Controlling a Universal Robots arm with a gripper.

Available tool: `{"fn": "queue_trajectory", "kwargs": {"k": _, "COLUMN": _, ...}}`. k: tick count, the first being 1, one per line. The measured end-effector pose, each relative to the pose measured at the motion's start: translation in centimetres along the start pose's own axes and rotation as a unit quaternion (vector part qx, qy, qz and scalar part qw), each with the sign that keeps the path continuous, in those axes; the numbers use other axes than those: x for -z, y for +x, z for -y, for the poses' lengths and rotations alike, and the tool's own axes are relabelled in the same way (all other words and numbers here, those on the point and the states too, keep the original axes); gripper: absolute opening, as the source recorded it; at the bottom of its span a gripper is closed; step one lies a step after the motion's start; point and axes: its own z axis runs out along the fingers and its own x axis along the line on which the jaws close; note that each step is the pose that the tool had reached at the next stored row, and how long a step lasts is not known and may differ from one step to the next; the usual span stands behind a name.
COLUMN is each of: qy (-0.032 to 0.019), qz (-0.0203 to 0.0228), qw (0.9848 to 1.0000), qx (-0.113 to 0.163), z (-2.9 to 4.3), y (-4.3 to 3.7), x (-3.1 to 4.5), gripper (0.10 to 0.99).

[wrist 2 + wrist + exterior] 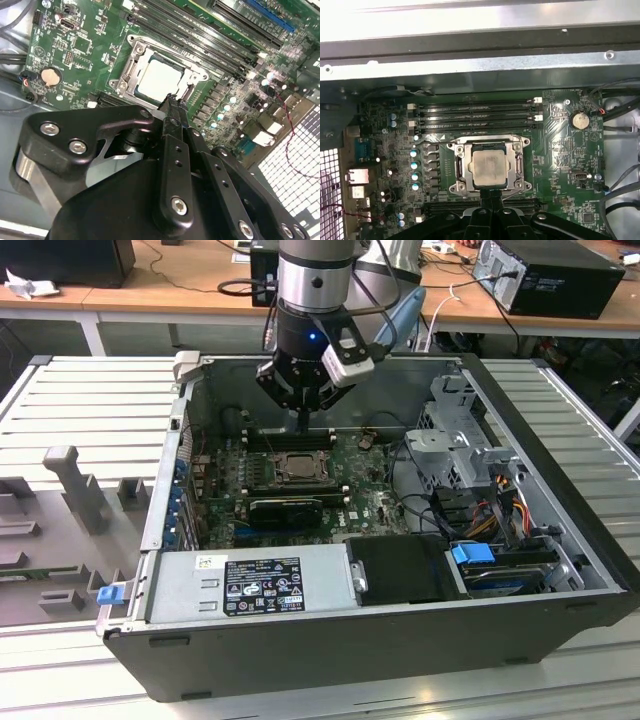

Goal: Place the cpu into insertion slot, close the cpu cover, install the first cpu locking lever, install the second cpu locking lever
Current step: 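Install the first cpu locking lever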

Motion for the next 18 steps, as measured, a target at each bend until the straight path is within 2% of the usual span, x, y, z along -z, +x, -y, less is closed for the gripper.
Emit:
{"fn": "queue_trajectory", "kwargs": {"k": 5, "qy": 0.0005, "qz": 0.0004, "qw": 0.9997, "qx": 0.024, "z": 0.00, "y": 0.00, "x": 0.00, "gripper": 0.106}}
{"fn": "queue_trajectory", "kwargs": {"k": 8, "qy": 0.0009, "qz": 0.0008, "qw": 0.9989, "qx": 0.047, "z": 0.00, "y": 0.00, "x": 0.00, "gripper": 0.106}}
{"fn": "queue_trajectory", "kwargs": {"k": 9, "qy": -0.0036, "qz": 0.0011, "qw": 0.9988, "qx": 0.049, "z": 0.02, "y": 0.04, "x": -0.01, "gripper": 0.106}}
{"fn": "queue_trajectory", "kwargs": {"k": 10, "qy": -0.0166, "qz": 0.0016, "qw": 0.9986, "qx": 0.050, "z": 0.07, "y": 0.11, "x": -0.02, "gripper": 0.106}}
{"fn": "queue_trajectory", "kwargs": {"k": 11, "qy": -0.0268, "qz": 0.0020, "qw": 0.9984, "qx": 0.050, "z": 0.10, "y": 0.16, "x": -0.03, "gripper": 0.106}}
{"fn": "queue_trajectory", "kwargs": {"k": 12, "qy": -0.0354, "qz": 0.0031, "qw": 0.9981, "qx": 0.050, "z": 0.14, "y": 0.29, "x": -0.05, "gripper": 0.106}}
{"fn": "queue_trajectory", "kwargs": {"k": 13, "qy": -0.0416, "qz": 0.0044, "qw": 0.9978, "qx": 0.051, "z": 0.17, "y": 0.47, "x": -0.07, "gripper": 0.106}}
{"fn": "queue_trajectory", "kwargs": {"k": 16, "qy": -0.0458, "qz": 0.0062, "qw": 0.9976, "qx": 0.051, "z": 0.21, "y": 0.75, "x": -0.08, "gripper": 0.106}}
{"fn": "queue_trajectory", "kwargs": {"k": 18, "qy": -0.0461, "qz": 0.0065, "qw": 0.9976, "qx": 0.051, "z": 0.22, "y": 0.88, "x": -0.09, "gripper": 0.106}}
